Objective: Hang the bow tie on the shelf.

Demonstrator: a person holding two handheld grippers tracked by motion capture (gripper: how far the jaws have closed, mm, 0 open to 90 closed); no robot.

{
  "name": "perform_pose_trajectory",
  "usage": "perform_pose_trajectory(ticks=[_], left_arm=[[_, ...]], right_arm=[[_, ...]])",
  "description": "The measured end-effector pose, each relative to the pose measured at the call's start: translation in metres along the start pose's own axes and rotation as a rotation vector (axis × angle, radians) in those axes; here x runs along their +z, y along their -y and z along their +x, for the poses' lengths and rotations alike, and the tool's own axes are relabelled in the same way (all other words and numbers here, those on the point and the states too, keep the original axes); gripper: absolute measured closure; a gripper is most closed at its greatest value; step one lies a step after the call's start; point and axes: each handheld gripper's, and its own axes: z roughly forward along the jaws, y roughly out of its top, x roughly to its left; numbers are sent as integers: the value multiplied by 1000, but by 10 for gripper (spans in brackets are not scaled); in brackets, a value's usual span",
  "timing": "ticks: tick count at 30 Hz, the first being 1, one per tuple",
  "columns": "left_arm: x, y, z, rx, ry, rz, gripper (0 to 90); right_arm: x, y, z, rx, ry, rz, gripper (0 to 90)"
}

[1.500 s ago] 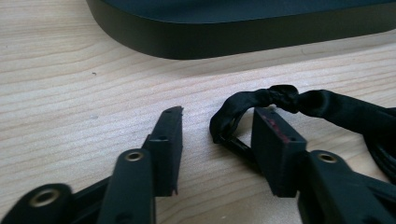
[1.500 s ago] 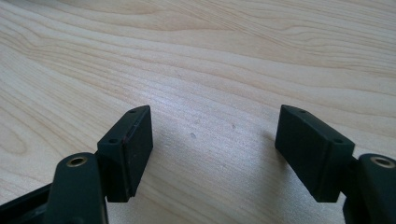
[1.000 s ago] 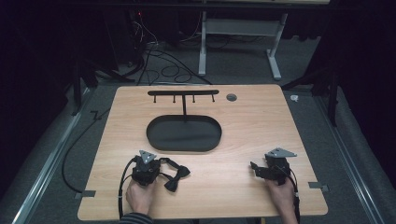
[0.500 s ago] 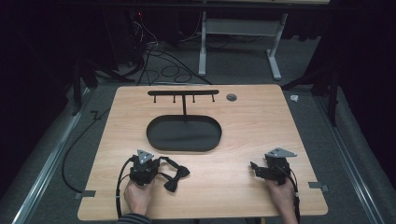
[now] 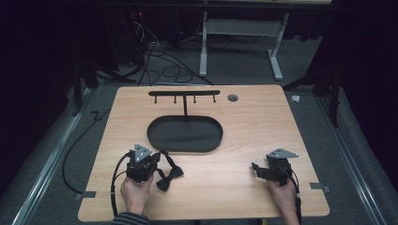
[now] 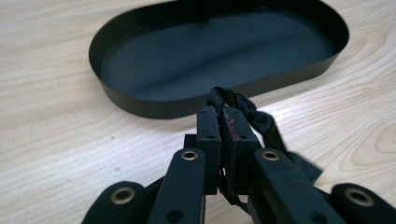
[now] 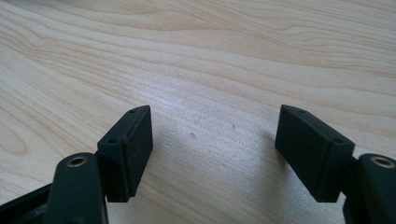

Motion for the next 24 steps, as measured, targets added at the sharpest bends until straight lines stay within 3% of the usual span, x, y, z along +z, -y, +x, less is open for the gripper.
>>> perform_pose_trajectory(ticks=[17,24], left_arm=[[-13,-30,3,44,20,-44,864],[-18,-43,9,33,34,-69,864]], right_arm=[[0,0,0,0,-1,-1,289],[0,0,0,0,0,-1,289]])
